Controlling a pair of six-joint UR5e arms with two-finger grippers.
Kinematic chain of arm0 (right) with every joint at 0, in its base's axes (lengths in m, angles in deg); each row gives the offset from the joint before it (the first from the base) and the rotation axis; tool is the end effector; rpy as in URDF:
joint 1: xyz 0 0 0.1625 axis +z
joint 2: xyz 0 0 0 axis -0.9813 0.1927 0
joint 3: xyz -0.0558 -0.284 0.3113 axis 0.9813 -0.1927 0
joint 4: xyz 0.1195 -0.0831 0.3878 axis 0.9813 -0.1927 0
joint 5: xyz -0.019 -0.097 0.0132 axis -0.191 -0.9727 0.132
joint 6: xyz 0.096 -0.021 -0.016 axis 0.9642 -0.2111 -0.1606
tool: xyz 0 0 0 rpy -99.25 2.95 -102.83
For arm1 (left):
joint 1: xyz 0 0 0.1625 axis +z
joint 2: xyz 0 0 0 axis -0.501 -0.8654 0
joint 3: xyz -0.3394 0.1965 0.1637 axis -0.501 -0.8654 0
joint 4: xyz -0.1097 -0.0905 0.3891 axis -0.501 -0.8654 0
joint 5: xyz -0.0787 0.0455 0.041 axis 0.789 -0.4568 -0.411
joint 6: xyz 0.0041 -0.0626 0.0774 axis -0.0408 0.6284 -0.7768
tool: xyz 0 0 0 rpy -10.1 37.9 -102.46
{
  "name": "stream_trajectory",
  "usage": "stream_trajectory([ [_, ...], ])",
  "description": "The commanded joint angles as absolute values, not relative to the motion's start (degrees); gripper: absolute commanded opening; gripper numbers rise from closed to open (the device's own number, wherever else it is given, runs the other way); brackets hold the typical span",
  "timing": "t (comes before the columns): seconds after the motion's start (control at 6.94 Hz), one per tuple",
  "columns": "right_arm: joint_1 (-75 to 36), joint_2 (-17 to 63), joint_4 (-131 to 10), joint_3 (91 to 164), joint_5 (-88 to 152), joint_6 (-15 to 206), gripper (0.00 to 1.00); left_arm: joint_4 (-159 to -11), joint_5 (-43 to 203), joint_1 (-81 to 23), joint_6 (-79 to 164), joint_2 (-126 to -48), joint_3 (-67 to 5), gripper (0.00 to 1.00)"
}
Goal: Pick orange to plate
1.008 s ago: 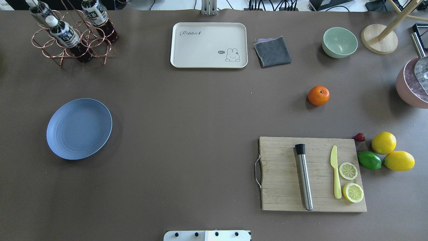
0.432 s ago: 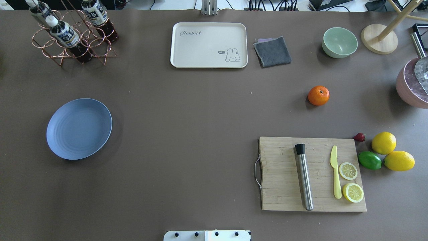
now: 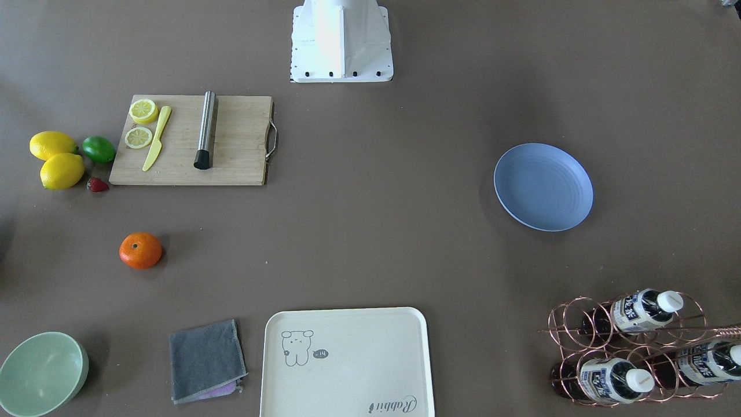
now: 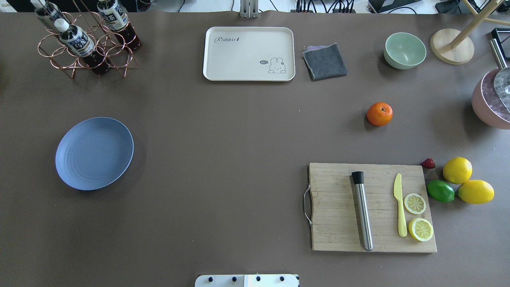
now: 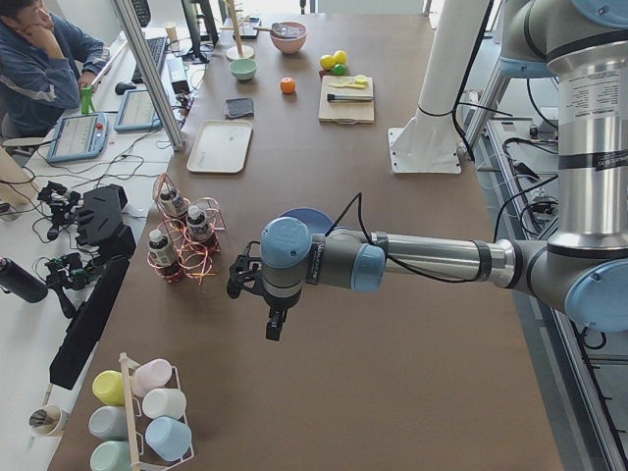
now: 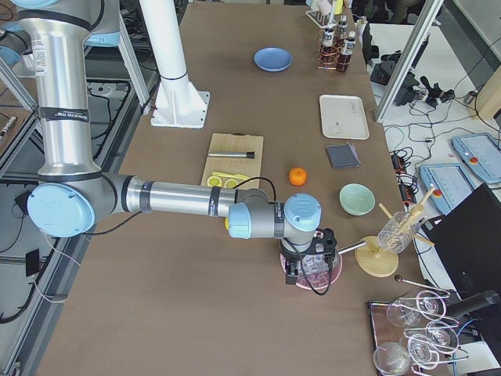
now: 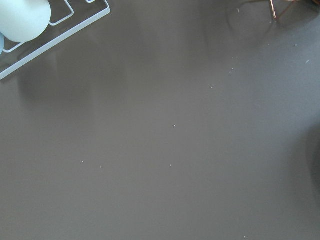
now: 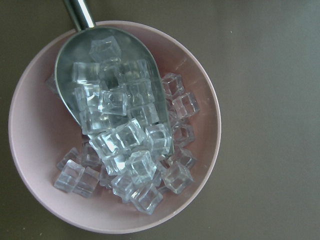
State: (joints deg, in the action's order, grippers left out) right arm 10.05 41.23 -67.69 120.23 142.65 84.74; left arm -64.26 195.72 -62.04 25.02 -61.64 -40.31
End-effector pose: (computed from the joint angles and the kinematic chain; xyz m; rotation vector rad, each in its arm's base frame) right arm 0.0556 -0.5097 0.6698 0.0192 -0.7583 0.0478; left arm -0.0770 -0.4565 0.6017 0.2091 0.8144 0.0904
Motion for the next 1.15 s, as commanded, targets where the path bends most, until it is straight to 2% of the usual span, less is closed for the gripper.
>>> stream_trajectory([
  [0.0, 10.1, 40.7, -67.8, 122.6, 143.3, 84.9, 1.0, -69.4, 195.6, -61.9, 25.3, -65.8, -37.1, 0.98],
  [0.43, 8.2, 40.5, -59.2, 124.2, 144.1, 84.9, 1.0, -79.0, 199.0, -60.3, 25.1, -65.1, -36.8, 0.98],
  [0.58, 5.3, 40.5, -58.5, 124.9, 144.1, 86.6, 1.0, -79.8, 199.0, -56.2, 25.9, -65.1, -36.7, 0.98],
  [0.72, 1.6, 40.3, -58.5, 127.0, 142.6, 91.8, 1.0, -82.5, 198.9, -50.6, 38.5, -65.1, -37.2, 0.98],
  [1.01, -2.9, 40.3, -58.4, 129.3, 139.8, 99.4, 1.0, -110.2, 191.4, -38.1, 70.4, -63.1, -31.0, 0.98],
])
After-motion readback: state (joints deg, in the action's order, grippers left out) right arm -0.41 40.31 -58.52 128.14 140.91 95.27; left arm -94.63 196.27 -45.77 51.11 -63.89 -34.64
